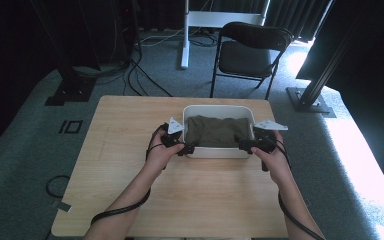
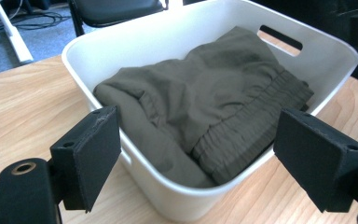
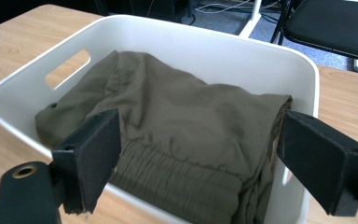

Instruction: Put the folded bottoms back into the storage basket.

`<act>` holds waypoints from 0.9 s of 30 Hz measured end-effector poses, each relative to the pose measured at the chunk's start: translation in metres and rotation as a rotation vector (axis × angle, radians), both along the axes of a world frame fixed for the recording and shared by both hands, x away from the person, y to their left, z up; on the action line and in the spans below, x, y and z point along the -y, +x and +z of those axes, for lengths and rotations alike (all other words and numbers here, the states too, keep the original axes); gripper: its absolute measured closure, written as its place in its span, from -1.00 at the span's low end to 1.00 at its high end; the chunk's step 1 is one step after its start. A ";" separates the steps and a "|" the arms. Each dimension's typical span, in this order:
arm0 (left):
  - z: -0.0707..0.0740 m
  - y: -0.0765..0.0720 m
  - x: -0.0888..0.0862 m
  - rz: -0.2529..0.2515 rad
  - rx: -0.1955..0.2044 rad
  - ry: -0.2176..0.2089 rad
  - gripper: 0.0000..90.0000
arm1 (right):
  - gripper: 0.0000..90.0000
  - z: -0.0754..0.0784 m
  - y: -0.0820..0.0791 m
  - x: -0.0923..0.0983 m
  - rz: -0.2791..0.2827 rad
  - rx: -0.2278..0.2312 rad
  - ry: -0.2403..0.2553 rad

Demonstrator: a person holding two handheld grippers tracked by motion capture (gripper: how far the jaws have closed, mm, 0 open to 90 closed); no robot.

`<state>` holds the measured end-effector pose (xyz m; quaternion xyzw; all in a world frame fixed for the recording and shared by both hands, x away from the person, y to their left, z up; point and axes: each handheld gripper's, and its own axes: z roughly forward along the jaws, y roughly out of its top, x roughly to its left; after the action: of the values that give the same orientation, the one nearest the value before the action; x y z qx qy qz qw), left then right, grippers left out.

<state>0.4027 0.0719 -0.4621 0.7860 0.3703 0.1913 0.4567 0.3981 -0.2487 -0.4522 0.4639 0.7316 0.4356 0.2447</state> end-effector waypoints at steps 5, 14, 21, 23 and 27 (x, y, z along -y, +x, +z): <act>-0.004 -0.007 -0.009 0.014 -0.011 0.001 -0.64 | -0.70 -0.005 -0.011 0.002 0.005 0.002 -0.011; -0.009 -0.020 -0.023 0.020 -0.004 0.006 -0.64 | -0.70 -0.016 -0.032 0.004 0.018 0.021 -0.034; -0.018 -0.026 -0.038 0.069 0.015 0.018 -0.64 | -0.70 -0.028 -0.047 0.010 0.029 0.014 -0.041; -0.021 -0.027 -0.041 0.074 0.011 0.024 -0.64 | -0.70 -0.033 -0.050 0.012 0.024 0.008 -0.040; -0.028 -0.029 -0.048 0.089 -0.007 0.030 -0.64 | -0.70 -0.042 -0.055 0.017 0.009 -0.003 -0.033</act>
<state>0.3735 0.1201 -0.4901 0.7761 0.4034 0.2143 0.4347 0.3431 -0.2657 -0.4939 0.4569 0.7411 0.4241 0.2492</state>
